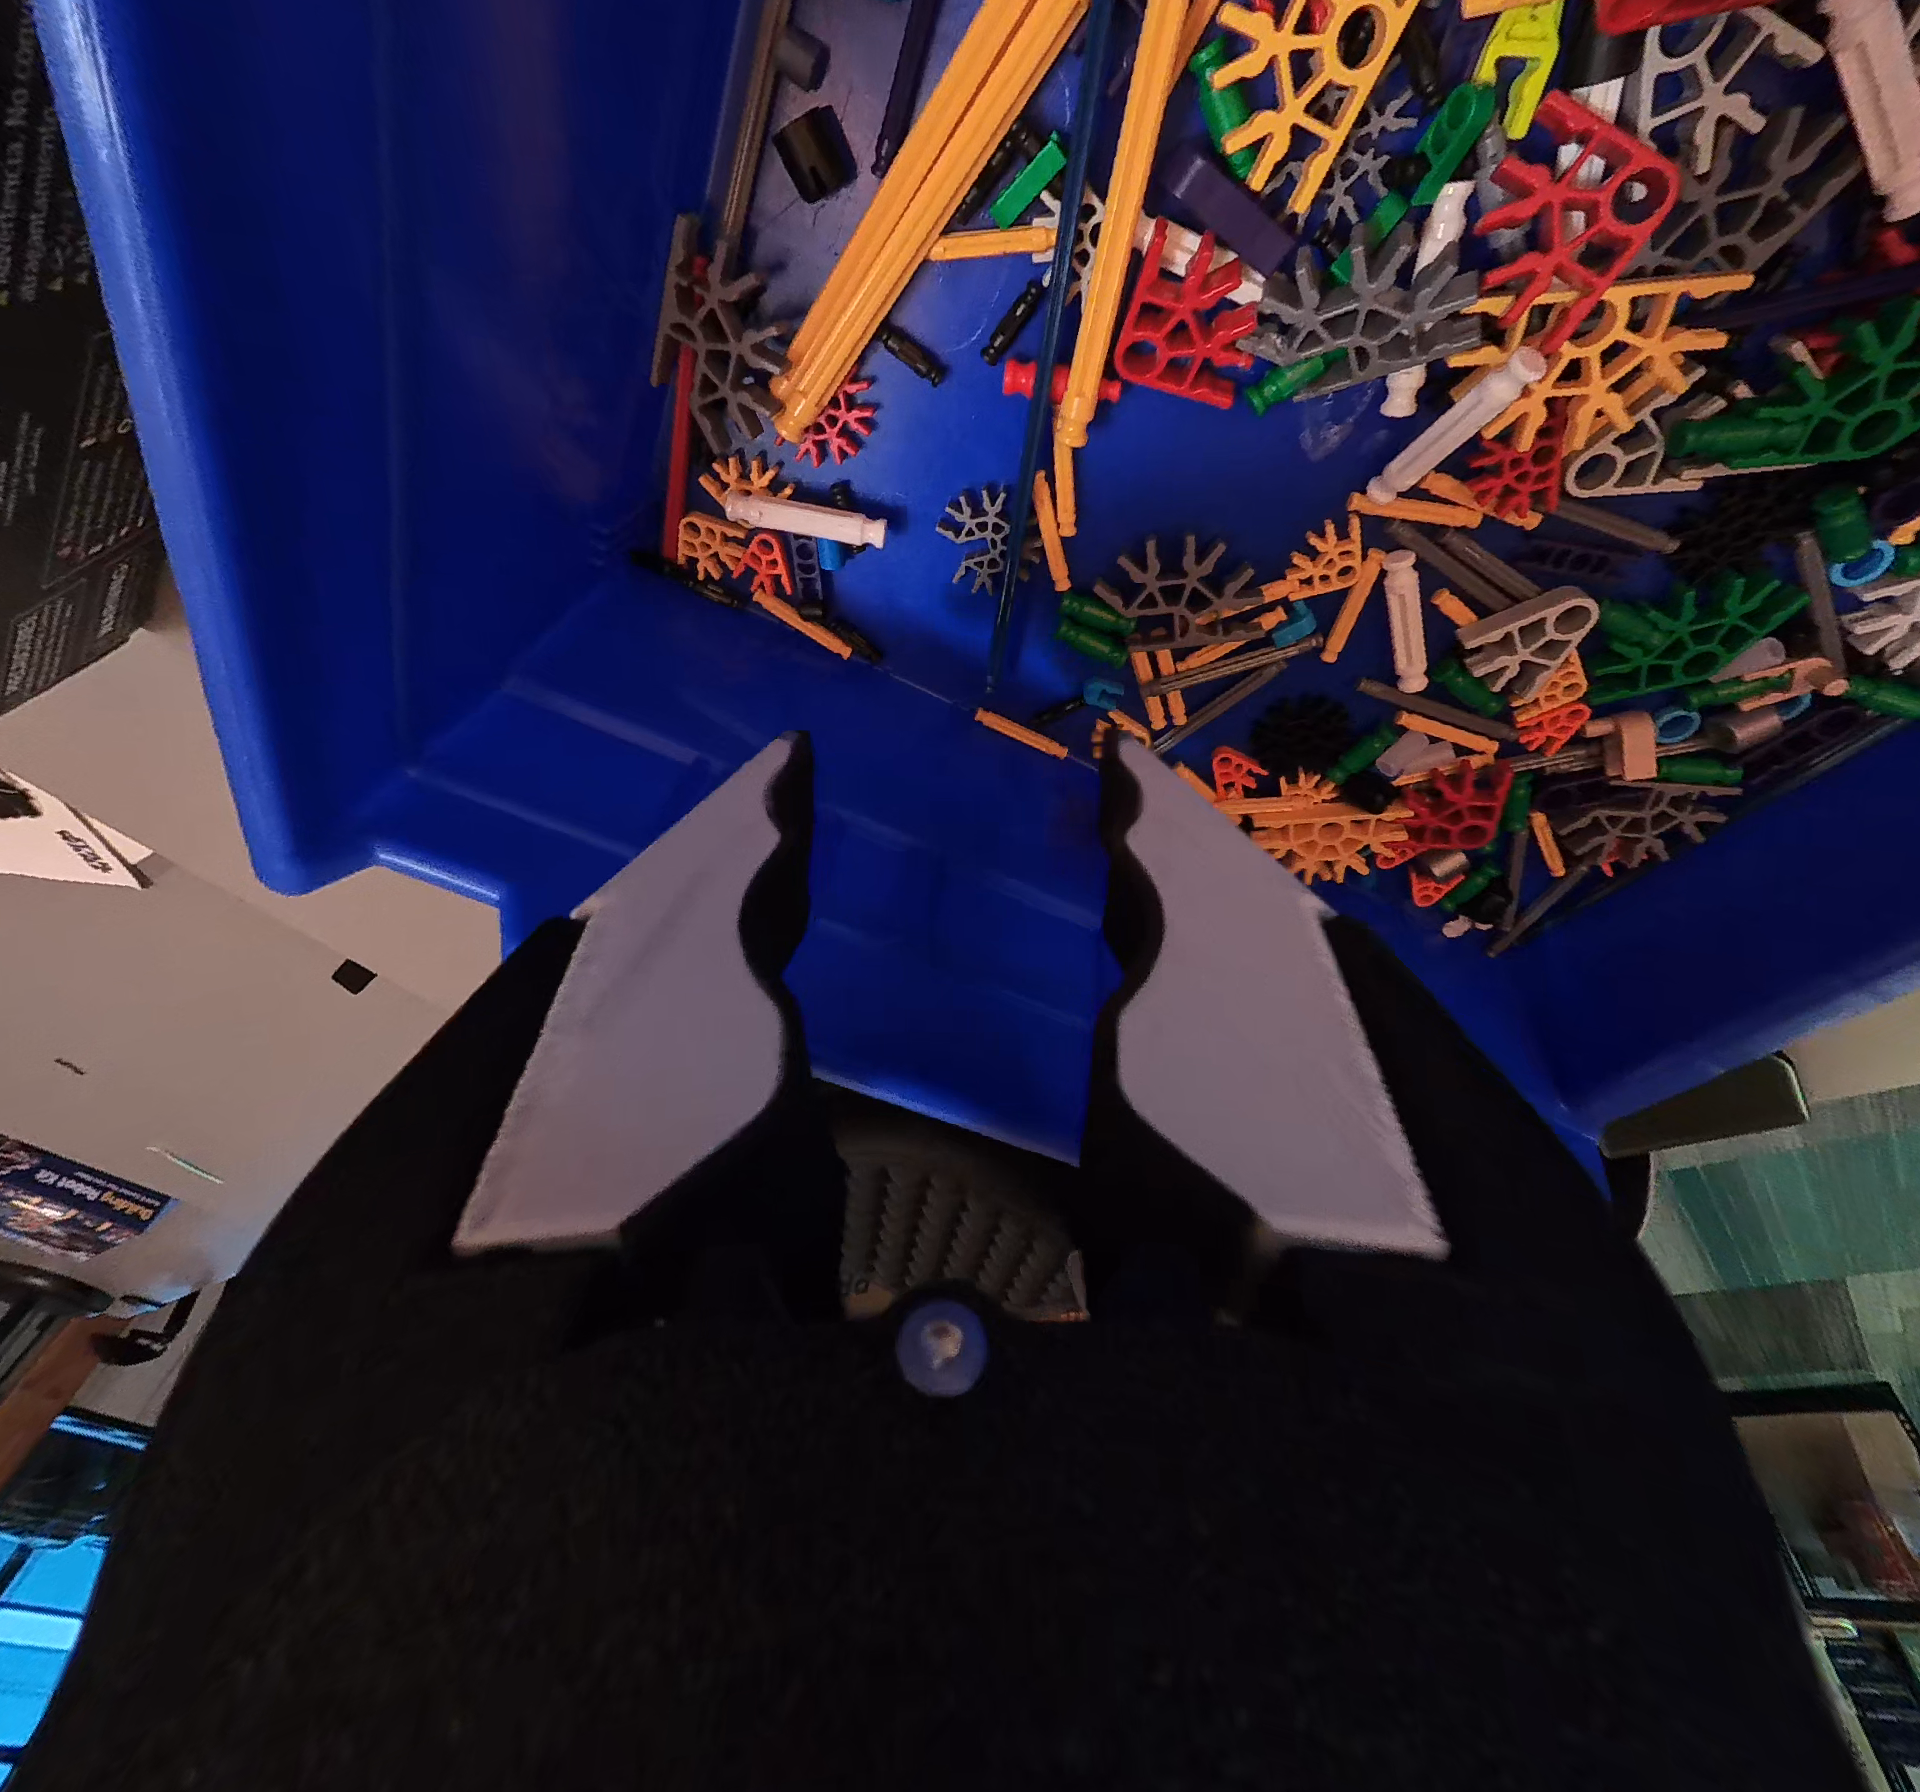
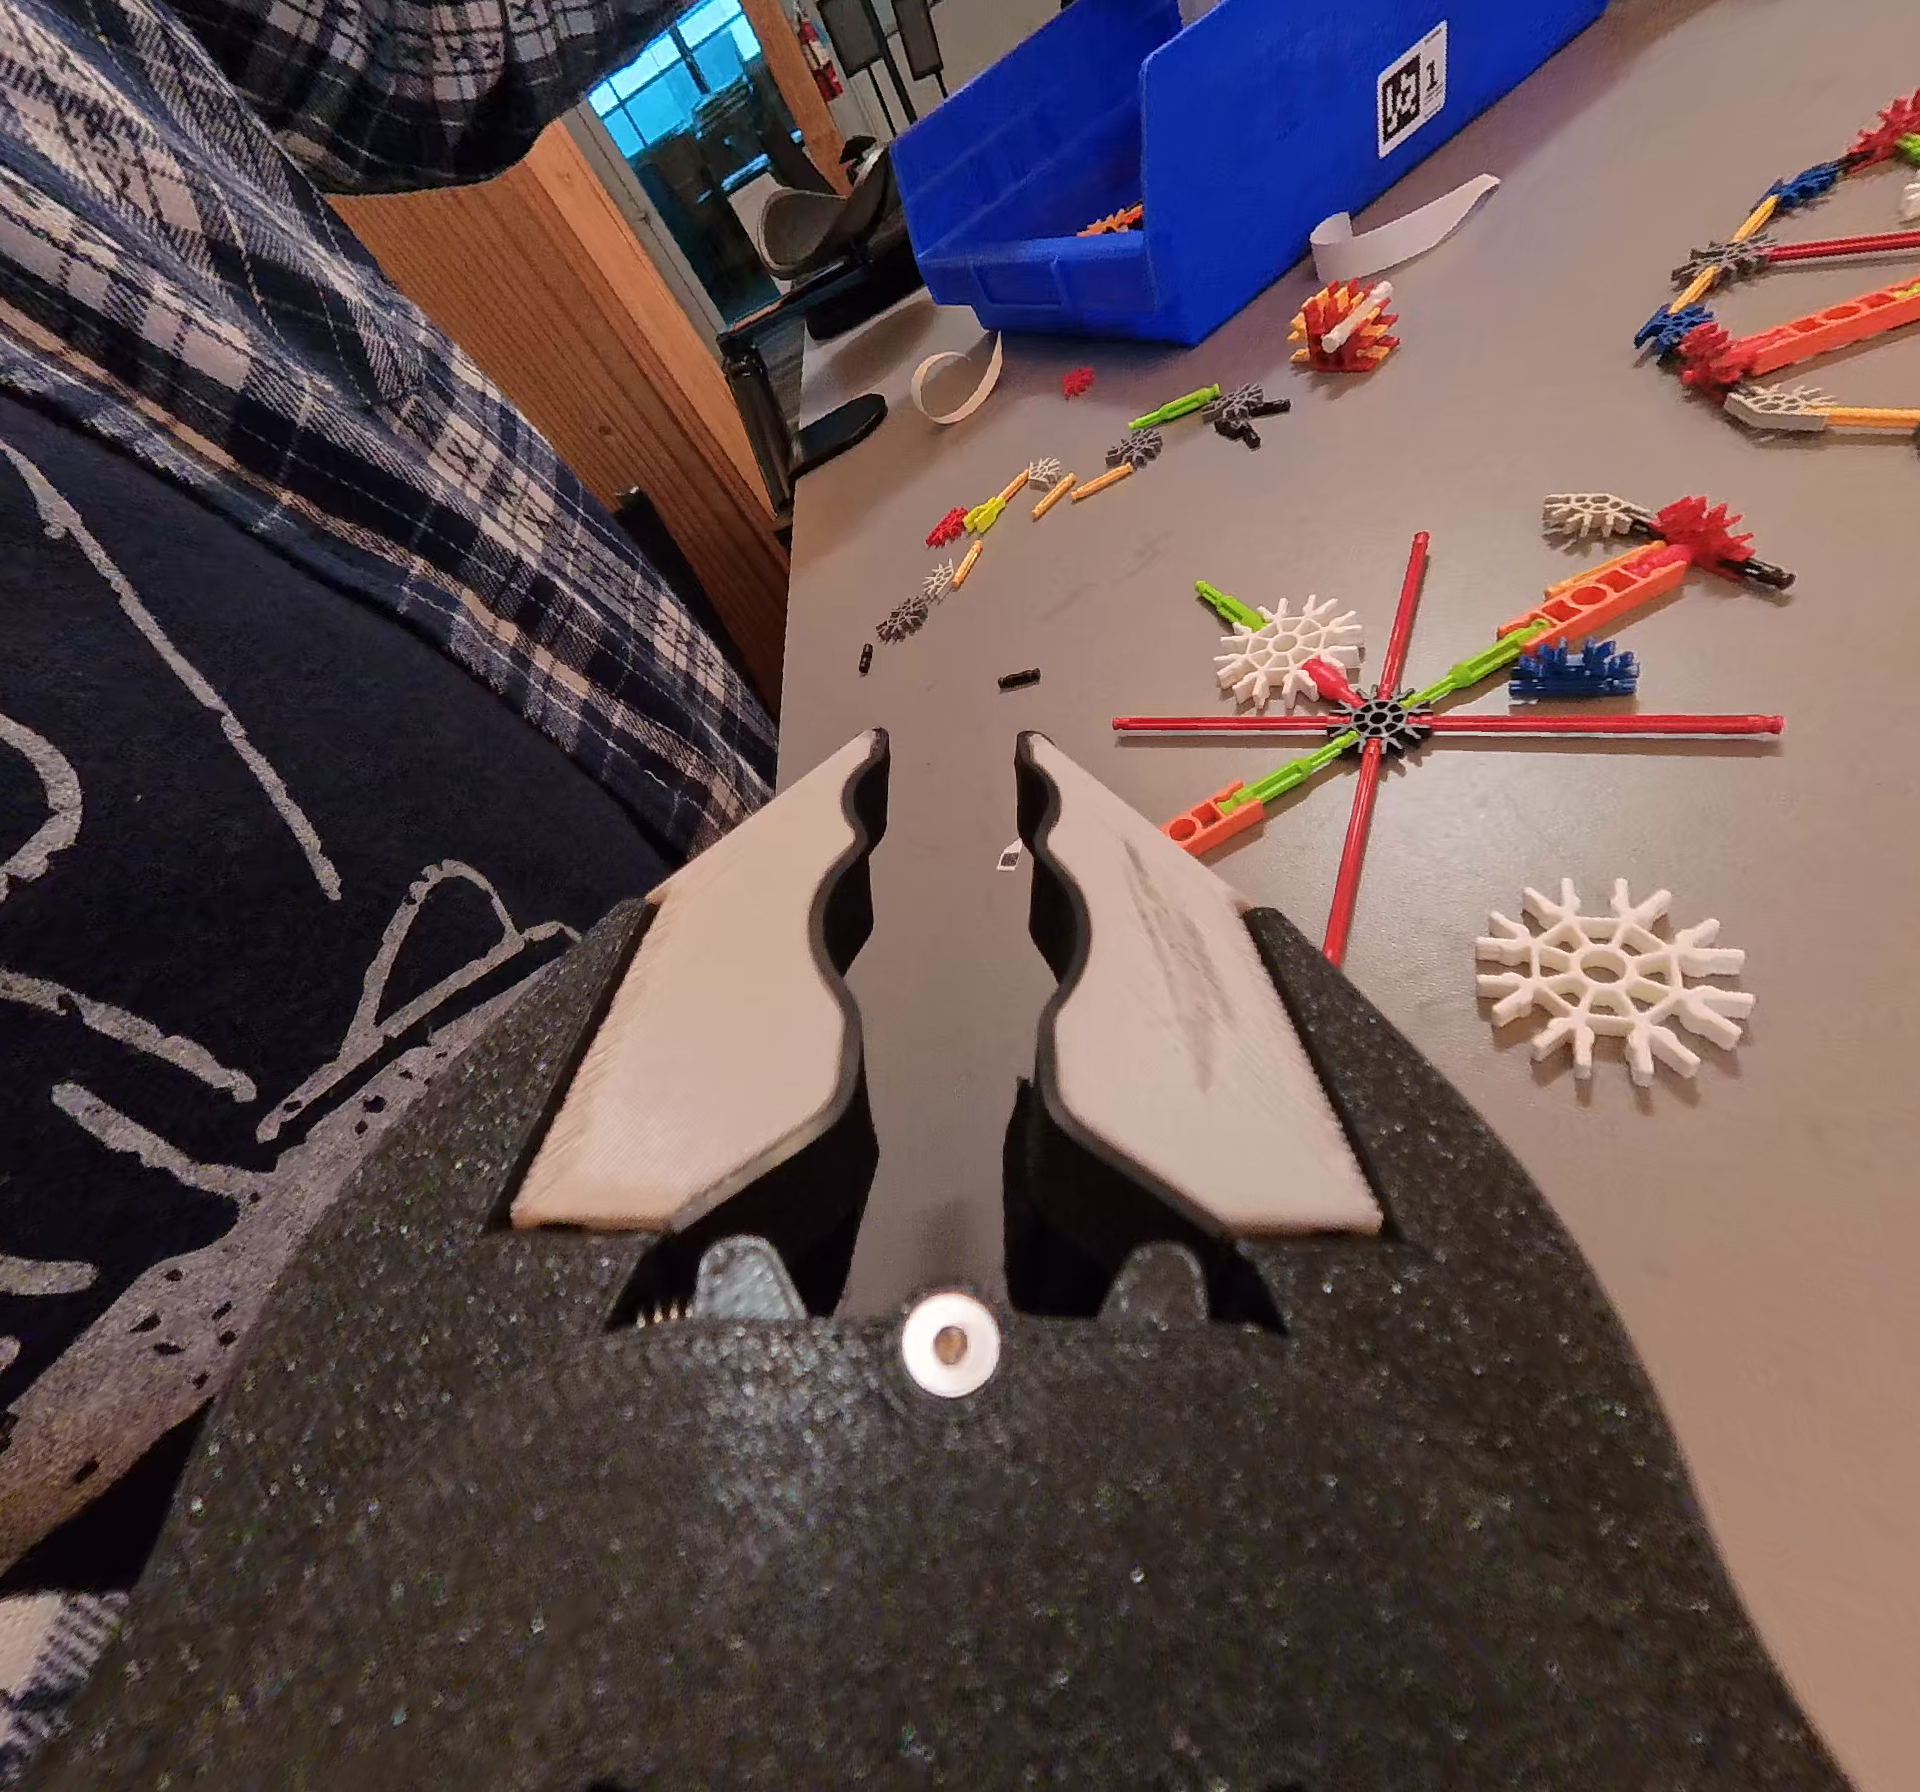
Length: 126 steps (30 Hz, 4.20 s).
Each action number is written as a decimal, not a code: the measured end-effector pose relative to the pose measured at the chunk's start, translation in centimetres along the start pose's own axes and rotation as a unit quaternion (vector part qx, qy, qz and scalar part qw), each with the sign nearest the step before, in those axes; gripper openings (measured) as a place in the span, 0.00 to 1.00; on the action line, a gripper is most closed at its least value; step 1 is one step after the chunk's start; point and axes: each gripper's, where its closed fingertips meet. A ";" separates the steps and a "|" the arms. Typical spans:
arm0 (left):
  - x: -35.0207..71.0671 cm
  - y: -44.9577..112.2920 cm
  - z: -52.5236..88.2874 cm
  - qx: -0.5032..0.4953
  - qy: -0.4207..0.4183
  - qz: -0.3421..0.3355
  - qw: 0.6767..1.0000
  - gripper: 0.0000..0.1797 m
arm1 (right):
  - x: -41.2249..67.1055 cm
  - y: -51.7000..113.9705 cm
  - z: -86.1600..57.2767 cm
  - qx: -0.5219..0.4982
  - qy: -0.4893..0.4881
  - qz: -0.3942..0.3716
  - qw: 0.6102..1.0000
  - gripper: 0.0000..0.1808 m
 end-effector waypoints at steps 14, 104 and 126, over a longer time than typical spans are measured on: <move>0.3 0.3 -0.1 -0.007 0.010 0.000 1.000 0.36 | 0.0 -0.1 0.1 -0.002 0.004 0.001 1.000 0.13; 22.8 -7.0 -39.5 -0.102 -0.091 -0.414 0.900 0.05 | 0.6 -0.1 0.6 0.024 -0.001 -0.018 1.000 0.12; 21.9 -8.1 -39.8 -0.059 -0.037 -0.440 0.895 0.01 | 0.6 -0.1 0.6 0.023 0.001 -0.019 1.000 0.12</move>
Point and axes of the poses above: each gripper's, where its closed fingertips meet, y out along the fingers, x out of its top, z = x × y across the jaws, and after that the axes turned 5 degrees about x, right-handed
